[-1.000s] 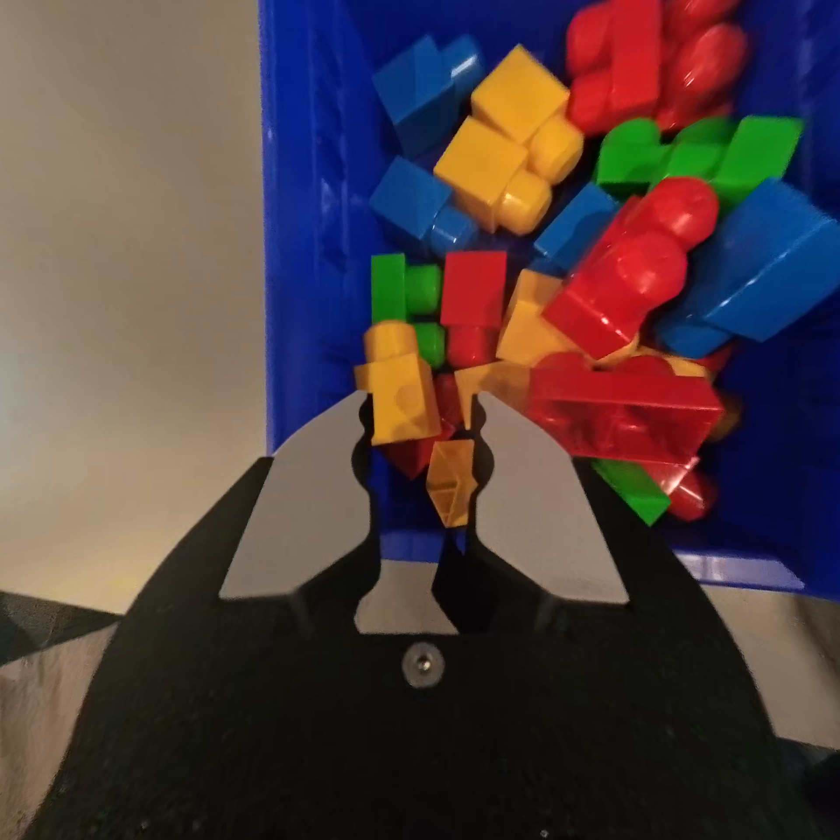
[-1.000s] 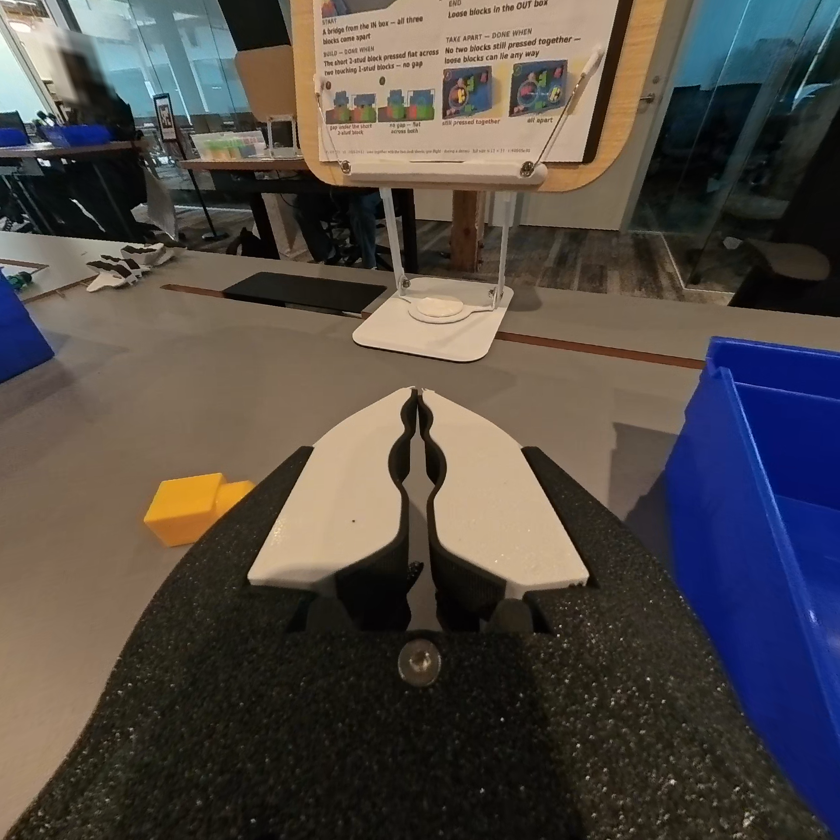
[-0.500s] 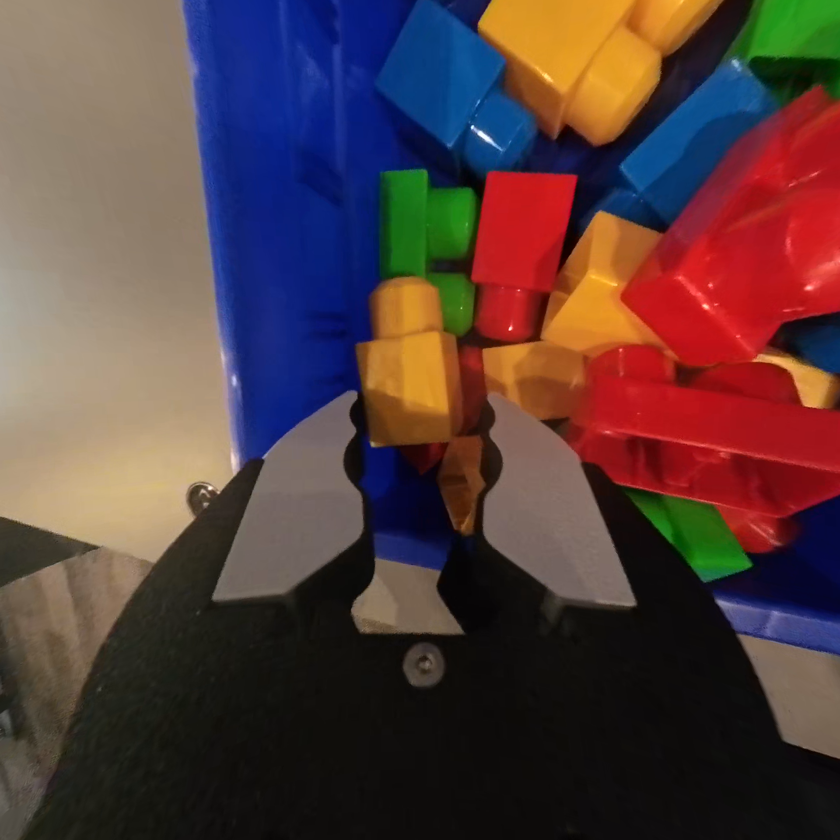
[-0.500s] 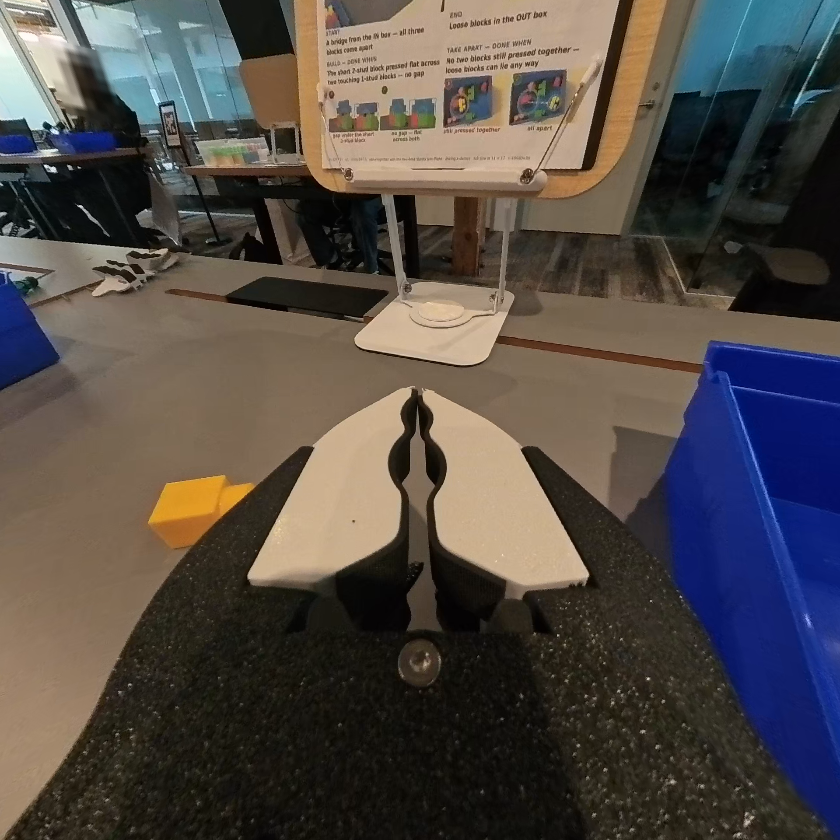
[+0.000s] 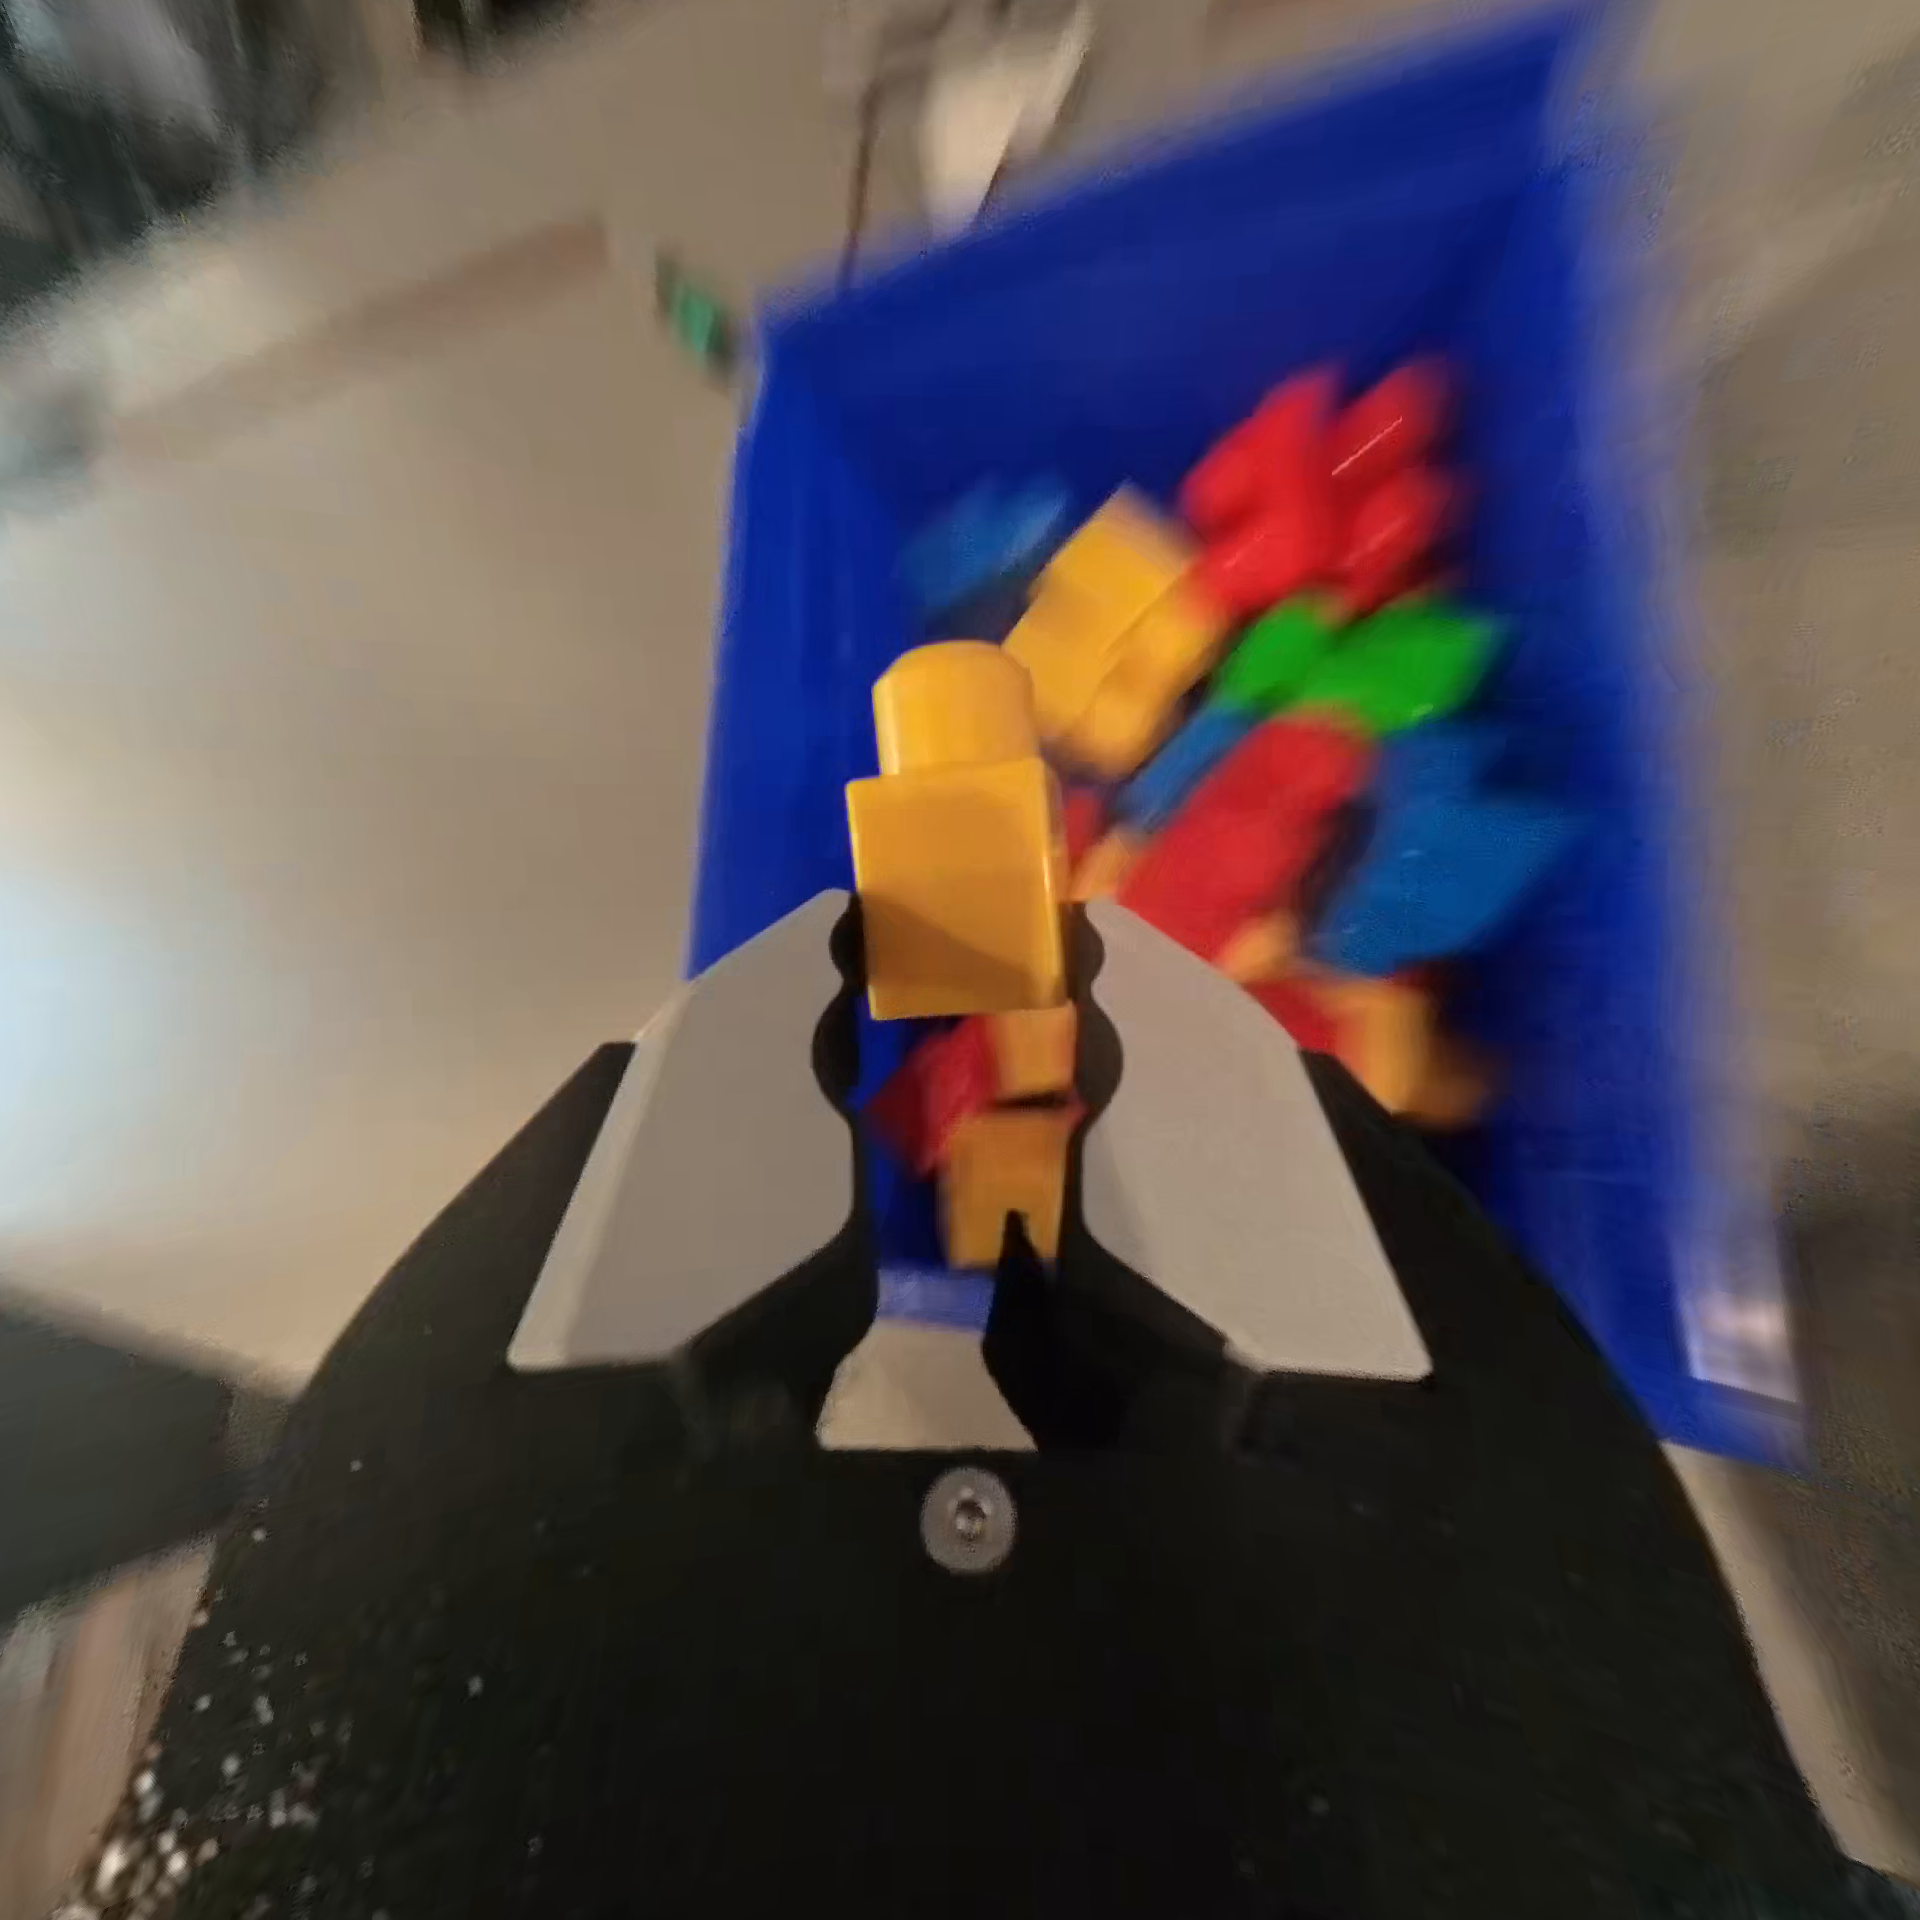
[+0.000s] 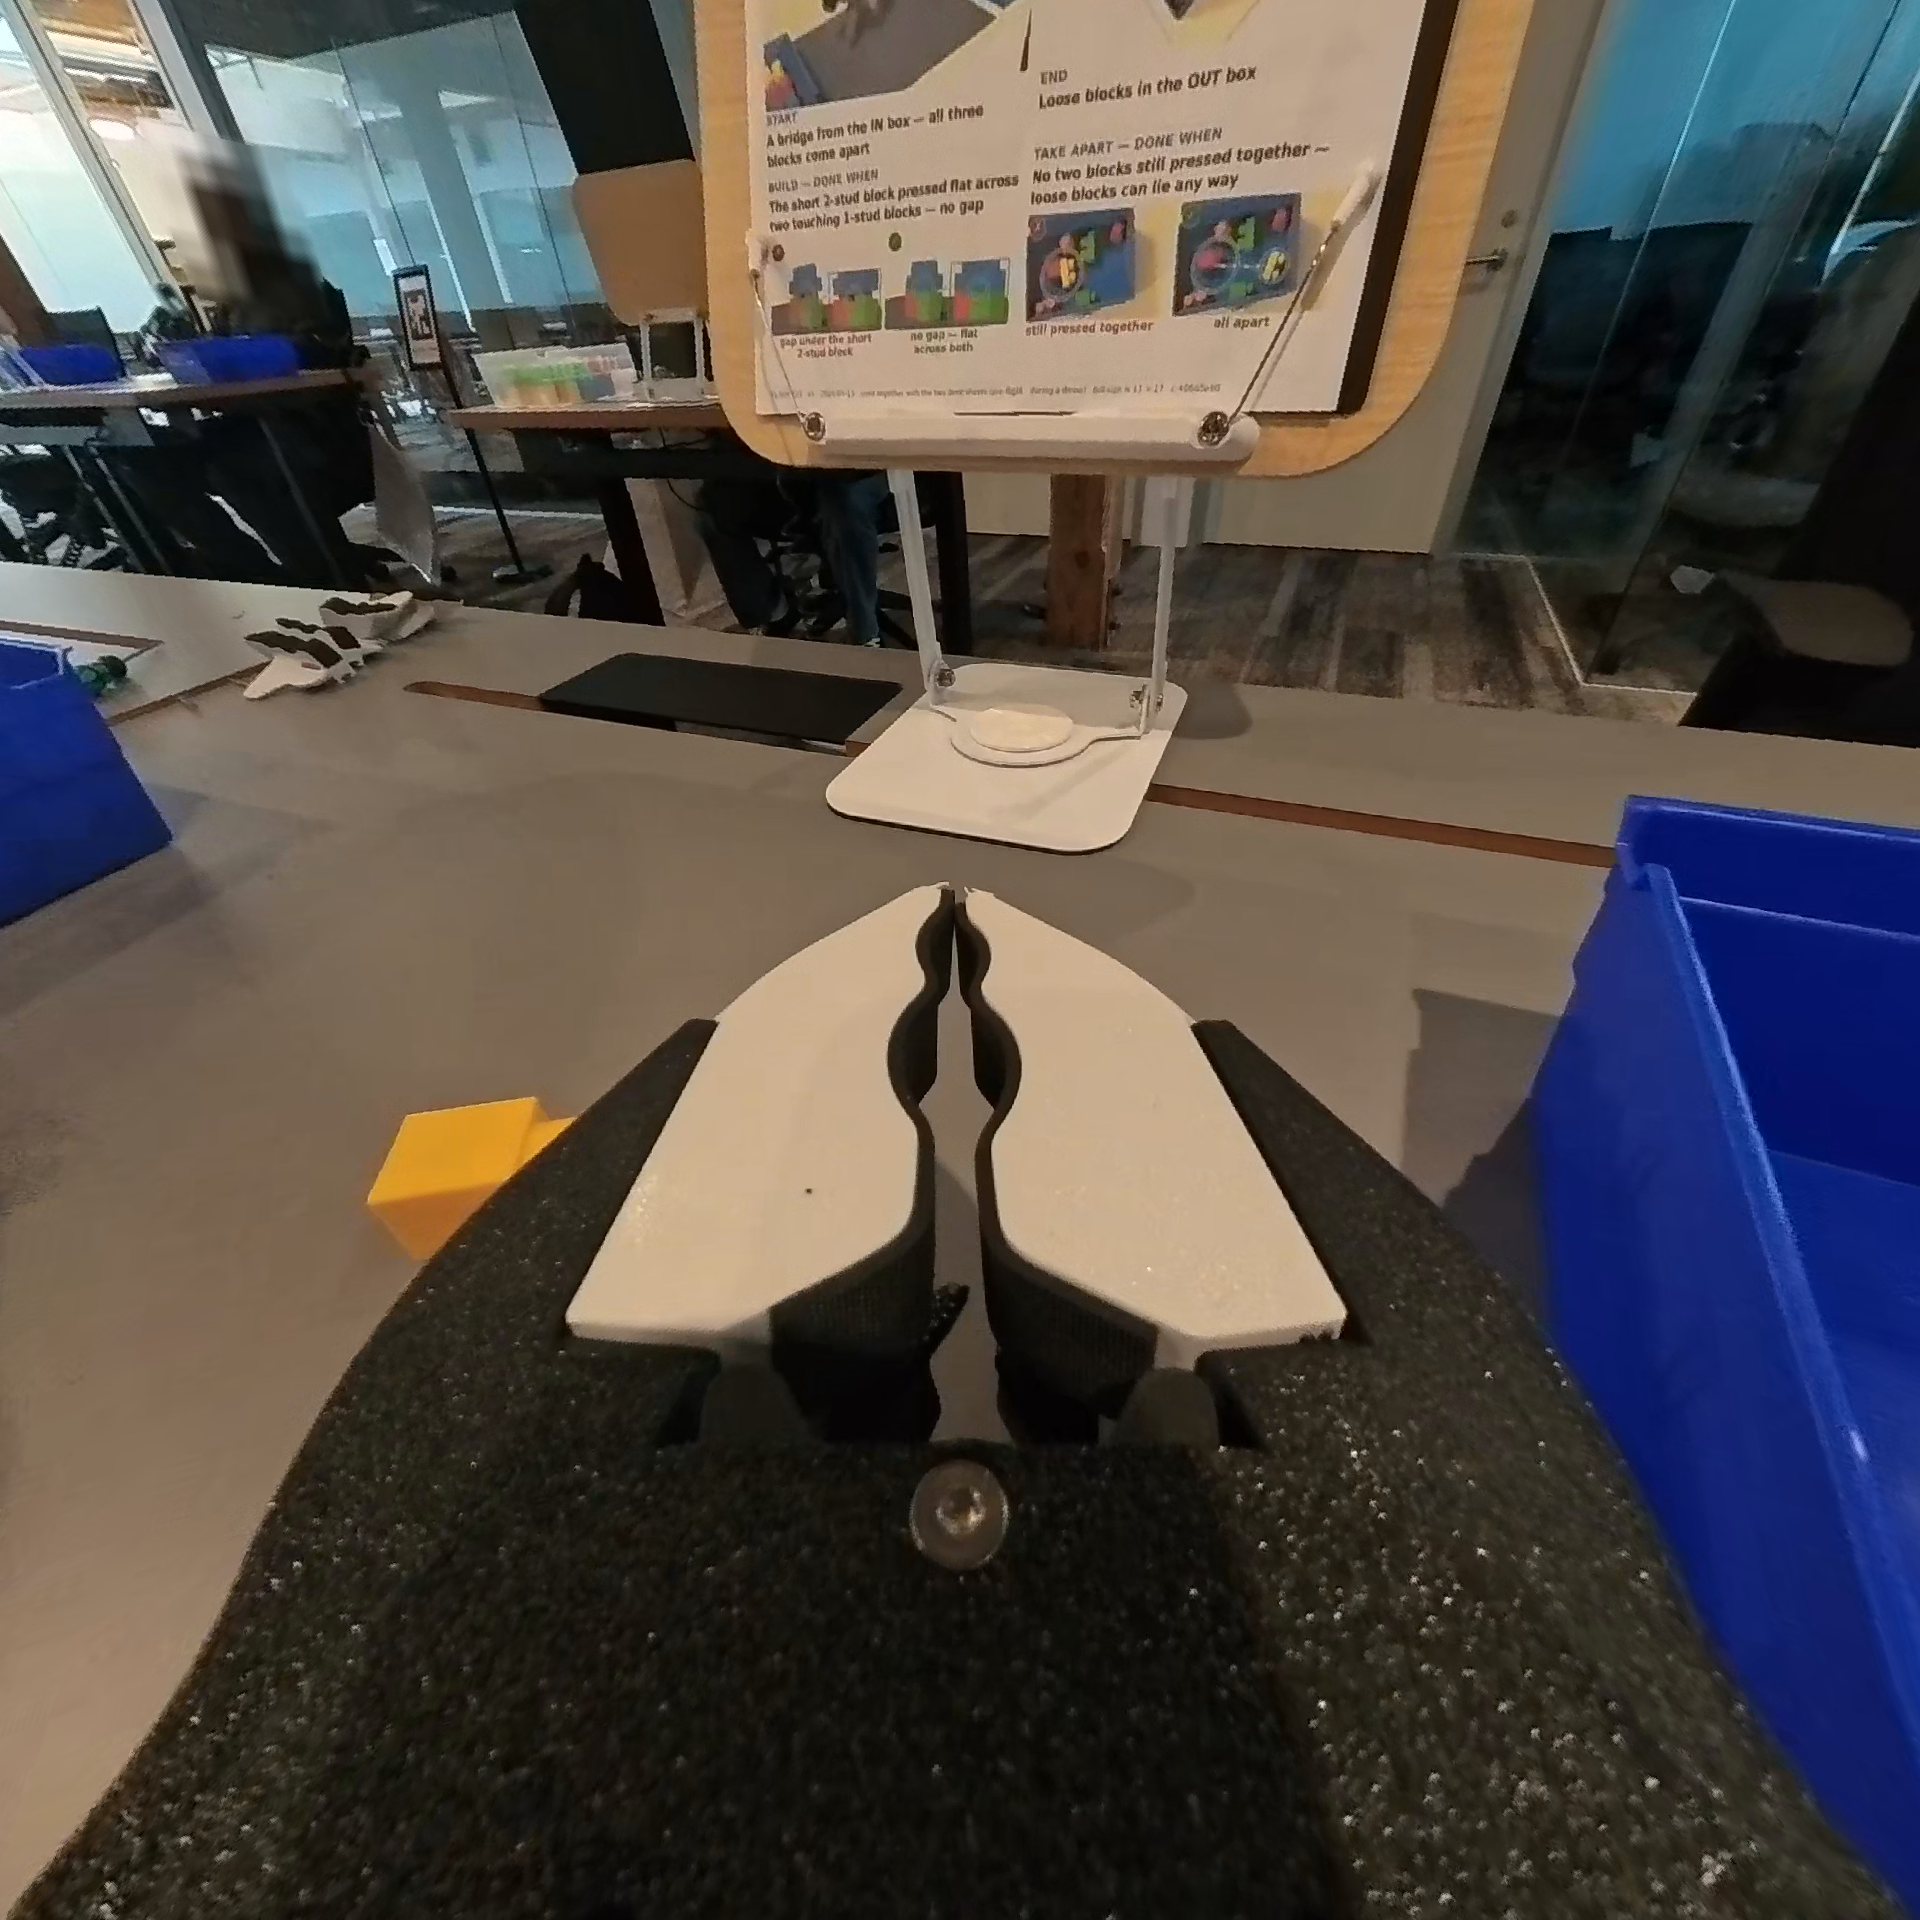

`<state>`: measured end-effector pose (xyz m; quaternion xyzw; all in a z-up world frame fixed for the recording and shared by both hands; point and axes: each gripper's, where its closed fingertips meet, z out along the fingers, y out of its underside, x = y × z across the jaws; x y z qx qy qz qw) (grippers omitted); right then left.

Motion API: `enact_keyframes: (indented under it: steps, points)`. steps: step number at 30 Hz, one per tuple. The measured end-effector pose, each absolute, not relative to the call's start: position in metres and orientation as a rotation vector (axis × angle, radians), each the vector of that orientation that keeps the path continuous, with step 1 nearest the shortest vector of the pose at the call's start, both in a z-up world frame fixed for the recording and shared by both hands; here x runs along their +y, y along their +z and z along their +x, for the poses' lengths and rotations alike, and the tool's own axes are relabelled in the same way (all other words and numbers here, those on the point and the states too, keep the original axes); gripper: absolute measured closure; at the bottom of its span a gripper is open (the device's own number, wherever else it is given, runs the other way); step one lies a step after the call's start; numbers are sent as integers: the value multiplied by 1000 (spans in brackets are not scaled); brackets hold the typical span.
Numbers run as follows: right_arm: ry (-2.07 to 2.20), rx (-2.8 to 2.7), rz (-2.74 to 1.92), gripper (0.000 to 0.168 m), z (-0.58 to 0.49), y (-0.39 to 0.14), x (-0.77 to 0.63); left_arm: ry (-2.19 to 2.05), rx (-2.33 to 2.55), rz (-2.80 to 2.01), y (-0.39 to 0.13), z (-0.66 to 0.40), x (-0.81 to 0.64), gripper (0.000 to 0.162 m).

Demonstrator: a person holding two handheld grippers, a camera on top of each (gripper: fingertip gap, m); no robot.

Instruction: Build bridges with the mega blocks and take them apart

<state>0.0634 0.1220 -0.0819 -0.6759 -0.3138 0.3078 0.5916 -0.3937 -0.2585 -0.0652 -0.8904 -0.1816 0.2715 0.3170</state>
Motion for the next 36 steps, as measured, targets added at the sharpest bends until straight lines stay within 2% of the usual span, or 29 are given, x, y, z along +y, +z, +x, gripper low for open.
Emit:
enact_keyframes:
  steps: [1, 6, 10, 13, 21, 36]
  points:
    - [717, -732, -1572, 168, 63, -82, 122, 689, -393, -2302, -53, -374, -241, 125]
    - [713, -744, -1566, 168, 61, -83, 120, 493, 41, -2185, -35, -258, -147, 125]
    - [712, -742, -1559, 168, 60, -83, 121, 148, 268, -2161, -70, -163, -74, 126]
    - [701, -754, -1569, 168, 59, -87, 121, 51, 409, -2223, -111, -116, -34, 126]
    - [705, -748, -1562, 168, 60, -86, 122, 36, 493, -2445, -174, -105, 3, 125]
    - [705, -757, -1559, 168, 59, -86, 121, 19, 542, -2487, -190, -106, 12, 125]
